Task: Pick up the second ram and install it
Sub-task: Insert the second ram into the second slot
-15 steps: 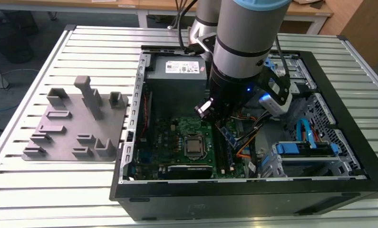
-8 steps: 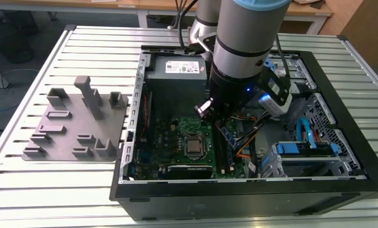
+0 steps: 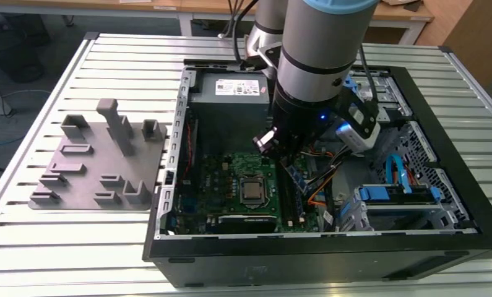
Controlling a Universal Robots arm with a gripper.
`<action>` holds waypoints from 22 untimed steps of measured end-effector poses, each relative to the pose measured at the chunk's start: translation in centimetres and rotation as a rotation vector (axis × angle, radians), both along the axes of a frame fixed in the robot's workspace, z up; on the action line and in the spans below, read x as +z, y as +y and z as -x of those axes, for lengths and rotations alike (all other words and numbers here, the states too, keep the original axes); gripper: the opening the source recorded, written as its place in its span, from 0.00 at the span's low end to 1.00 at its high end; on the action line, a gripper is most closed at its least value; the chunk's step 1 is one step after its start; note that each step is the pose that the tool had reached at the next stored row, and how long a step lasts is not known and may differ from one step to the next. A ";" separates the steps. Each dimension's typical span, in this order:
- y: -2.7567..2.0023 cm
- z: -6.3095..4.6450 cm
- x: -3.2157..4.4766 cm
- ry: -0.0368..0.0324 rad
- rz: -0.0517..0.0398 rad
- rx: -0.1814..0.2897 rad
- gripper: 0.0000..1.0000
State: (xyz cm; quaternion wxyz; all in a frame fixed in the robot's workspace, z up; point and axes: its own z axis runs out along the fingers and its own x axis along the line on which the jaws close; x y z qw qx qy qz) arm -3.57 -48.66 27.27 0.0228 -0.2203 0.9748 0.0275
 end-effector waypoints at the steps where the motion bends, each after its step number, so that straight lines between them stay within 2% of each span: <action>1: 0.00 0.0 0.00 0.0000 0.0000 -0.003 0.14; 22: 0.00 0.0 0.00 0.0000 0.0001 -0.026 0.14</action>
